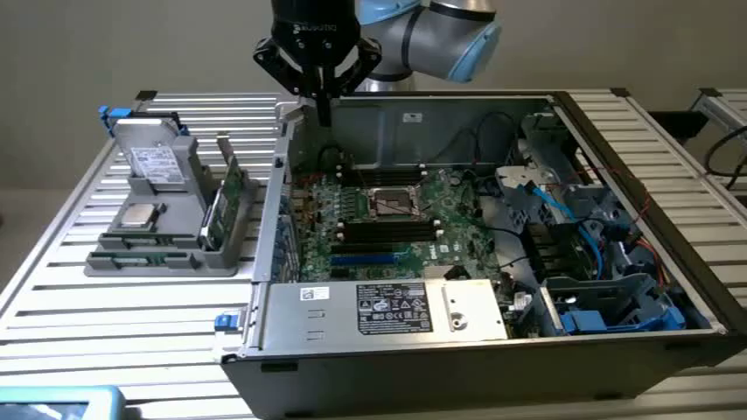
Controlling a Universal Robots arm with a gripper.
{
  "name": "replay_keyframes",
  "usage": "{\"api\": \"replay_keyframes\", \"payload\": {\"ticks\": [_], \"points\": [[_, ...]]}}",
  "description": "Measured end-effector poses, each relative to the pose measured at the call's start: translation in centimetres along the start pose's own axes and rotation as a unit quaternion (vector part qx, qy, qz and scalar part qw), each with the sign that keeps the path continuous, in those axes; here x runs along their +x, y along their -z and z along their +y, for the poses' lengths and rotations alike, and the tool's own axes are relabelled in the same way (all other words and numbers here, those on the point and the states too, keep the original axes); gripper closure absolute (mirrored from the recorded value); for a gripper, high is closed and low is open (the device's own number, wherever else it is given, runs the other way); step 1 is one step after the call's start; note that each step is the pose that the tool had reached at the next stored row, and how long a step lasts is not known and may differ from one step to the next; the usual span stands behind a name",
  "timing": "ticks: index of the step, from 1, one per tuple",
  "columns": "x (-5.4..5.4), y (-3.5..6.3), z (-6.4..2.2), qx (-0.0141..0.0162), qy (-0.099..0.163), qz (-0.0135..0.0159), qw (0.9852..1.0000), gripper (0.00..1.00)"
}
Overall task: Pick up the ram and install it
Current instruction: 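Reach for the ram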
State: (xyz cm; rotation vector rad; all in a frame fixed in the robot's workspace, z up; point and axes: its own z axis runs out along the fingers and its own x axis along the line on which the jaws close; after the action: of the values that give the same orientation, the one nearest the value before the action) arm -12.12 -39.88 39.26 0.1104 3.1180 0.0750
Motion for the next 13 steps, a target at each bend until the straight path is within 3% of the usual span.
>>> {"api": "replay_keyframes", "payload": {"ticks": [9,13], "points": [[0.00,0.00,0.00,0.0000,0.000,0.0000,1.0000,0.89],[-0.01,0.00,-0.71,-0.0002,0.000,-0.0008,1.0000,0.89]]}}
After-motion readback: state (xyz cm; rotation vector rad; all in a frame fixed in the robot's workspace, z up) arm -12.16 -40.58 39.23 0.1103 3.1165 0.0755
